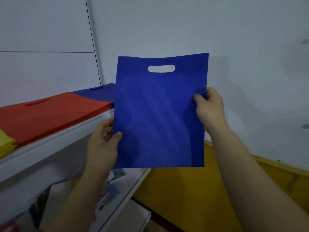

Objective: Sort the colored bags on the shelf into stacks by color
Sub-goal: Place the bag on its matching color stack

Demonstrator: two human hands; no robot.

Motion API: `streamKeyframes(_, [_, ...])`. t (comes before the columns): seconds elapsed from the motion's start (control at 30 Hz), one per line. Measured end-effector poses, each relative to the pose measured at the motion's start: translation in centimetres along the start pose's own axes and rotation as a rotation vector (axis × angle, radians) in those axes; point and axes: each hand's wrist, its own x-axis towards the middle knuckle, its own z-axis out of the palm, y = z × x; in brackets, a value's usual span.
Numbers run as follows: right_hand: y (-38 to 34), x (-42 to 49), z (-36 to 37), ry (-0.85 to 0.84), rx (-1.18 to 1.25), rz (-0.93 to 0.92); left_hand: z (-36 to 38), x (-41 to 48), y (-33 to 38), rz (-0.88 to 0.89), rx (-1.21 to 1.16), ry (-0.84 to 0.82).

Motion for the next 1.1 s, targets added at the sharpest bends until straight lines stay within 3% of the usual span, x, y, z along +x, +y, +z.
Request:
streamKeyframes(0.33, [2.5, 11.6, 2.9, -0.256, 0.073, -0.096, 6.9, 4.4, 0.2, 0.006, 0.074, 0.234])
streamKeyframes(0.53, [2.5, 14.7, 8.1, -0.359, 0.103, -0.136, 5.7, 6.7, 0.9, 0.029, 0.157, 0.369])
streamKeyframes(0.8, [0.7, 18.6, 16.7, -0.413, 0.055, -0.189, 2.6, 11.3, 2.5, 0.019, 0.238, 0.392])
streamKeyframes(1.0, [0.6, 20.9, 22.4, -0.525, -0.020, -0.197, 1.9, 13.3, 2.8, -0.016, 0.501, 0.320])
streamKeyframes(1.1, [1.1, 21.9, 25.1, -0.597, -0.066, -0.209, 1.7, 14.5, 2.6, -0.061, 0.816, 0.294])
